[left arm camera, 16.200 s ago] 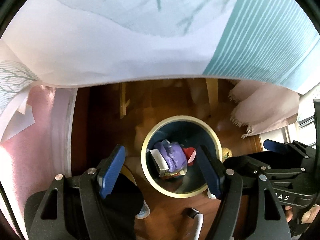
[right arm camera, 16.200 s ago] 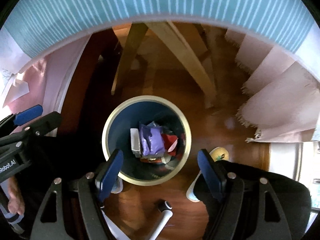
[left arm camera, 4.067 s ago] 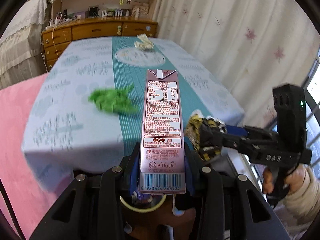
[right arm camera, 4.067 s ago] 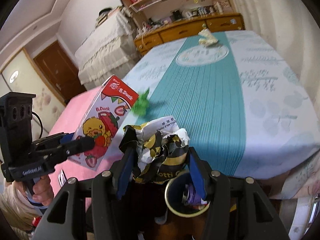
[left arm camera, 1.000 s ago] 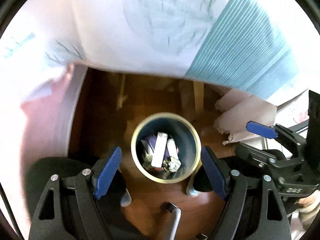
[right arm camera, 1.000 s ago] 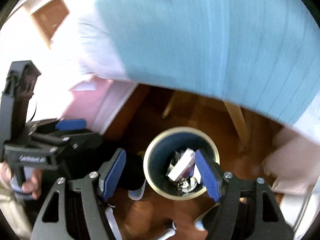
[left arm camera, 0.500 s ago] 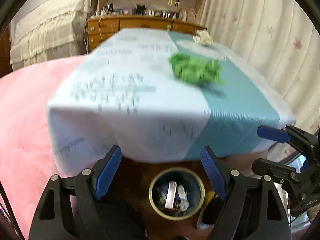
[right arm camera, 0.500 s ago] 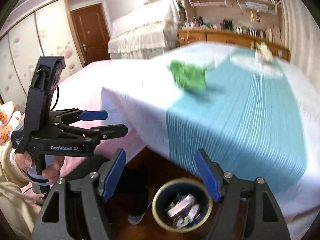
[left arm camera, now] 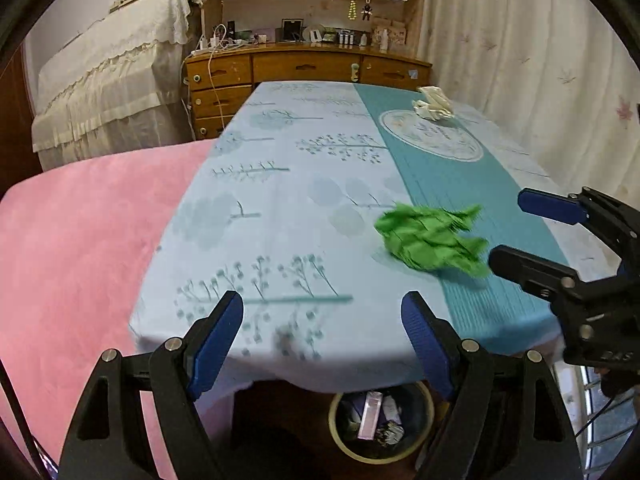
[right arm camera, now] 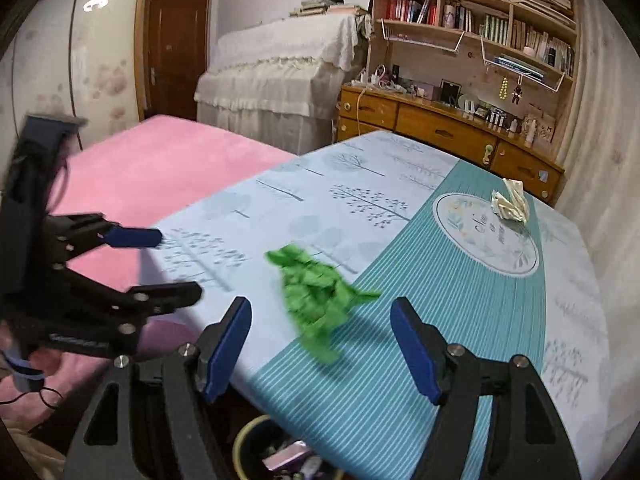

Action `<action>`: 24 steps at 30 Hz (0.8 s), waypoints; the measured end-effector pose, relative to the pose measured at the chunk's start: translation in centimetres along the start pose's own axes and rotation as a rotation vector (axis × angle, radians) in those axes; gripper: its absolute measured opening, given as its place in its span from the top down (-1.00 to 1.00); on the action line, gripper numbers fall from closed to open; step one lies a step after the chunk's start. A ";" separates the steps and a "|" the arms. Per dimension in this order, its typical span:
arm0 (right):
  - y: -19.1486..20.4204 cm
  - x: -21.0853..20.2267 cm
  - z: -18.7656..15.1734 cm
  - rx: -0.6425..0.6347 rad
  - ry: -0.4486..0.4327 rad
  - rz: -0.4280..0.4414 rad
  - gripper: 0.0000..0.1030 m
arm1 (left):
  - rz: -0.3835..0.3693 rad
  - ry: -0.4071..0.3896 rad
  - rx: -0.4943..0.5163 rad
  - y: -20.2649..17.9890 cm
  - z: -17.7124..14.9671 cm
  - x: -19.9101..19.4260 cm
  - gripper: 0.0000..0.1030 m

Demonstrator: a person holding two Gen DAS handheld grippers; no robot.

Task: Collect trash
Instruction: 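Grasp the green crumpled paper with the right tool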

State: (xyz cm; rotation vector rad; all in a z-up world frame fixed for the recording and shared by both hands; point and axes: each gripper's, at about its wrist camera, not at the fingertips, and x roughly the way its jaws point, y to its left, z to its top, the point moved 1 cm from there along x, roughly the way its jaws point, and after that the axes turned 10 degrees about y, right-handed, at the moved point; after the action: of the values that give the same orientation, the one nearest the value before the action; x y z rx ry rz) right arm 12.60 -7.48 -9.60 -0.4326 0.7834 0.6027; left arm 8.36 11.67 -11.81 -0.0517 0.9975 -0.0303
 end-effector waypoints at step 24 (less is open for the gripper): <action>-2.0 8.5 2.1 0.008 0.211 0.204 0.24 | -0.023 0.085 -0.031 2.2 4.1 3.5 -0.55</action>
State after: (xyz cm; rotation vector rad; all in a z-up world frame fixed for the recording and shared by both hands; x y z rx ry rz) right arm 19.72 -4.92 -14.40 -0.4160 1.0399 0.7518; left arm 13.69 13.83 -12.71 -0.0913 1.0825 -0.0385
